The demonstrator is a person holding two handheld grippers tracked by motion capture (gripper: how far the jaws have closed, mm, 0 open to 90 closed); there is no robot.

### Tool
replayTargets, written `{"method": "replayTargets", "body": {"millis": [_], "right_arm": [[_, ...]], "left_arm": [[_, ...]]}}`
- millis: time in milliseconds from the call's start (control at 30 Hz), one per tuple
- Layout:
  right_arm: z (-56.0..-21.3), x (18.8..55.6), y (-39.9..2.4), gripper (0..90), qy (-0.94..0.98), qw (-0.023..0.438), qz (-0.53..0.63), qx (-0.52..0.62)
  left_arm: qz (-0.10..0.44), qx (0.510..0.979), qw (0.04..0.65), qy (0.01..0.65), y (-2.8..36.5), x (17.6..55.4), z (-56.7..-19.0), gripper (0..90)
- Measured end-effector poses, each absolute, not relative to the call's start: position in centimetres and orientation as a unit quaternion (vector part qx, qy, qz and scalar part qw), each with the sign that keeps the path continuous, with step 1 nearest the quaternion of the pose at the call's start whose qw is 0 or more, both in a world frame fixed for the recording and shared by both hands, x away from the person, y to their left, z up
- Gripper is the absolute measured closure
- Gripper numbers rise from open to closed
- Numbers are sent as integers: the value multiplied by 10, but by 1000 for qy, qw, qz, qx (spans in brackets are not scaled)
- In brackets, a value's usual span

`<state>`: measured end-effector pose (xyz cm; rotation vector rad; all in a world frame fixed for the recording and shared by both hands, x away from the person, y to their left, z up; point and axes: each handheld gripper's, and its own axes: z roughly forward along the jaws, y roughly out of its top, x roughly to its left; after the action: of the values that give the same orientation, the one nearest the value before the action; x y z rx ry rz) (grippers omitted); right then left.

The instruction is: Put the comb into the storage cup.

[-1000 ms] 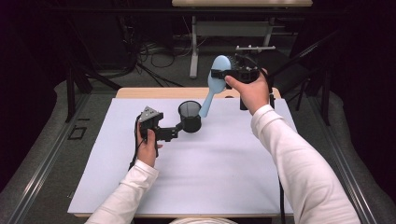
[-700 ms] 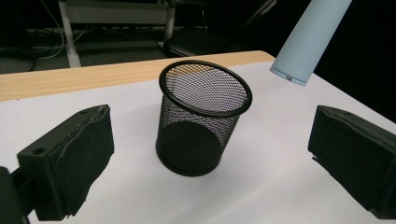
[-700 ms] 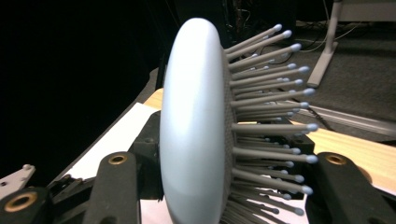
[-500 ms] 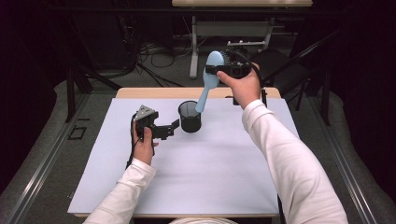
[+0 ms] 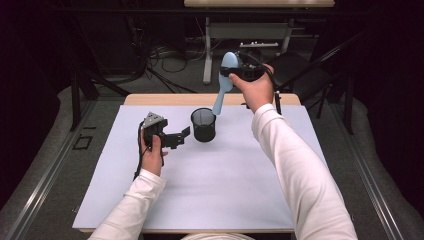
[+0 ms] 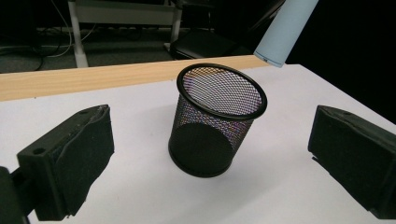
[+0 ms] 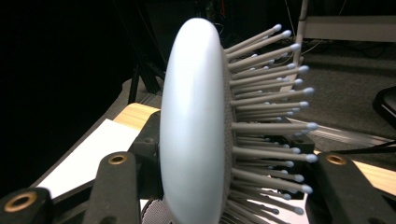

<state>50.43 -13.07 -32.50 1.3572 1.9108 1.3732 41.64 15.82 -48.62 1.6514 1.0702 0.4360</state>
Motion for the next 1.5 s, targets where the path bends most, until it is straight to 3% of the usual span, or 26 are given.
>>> {"method": "replayTargets", "body": {"millis": [1500], "right_arm": [[-351,506,-75,467,722,240,469,448]], "left_arm": [[175,693,530,457,158,418,-488,5]]}}
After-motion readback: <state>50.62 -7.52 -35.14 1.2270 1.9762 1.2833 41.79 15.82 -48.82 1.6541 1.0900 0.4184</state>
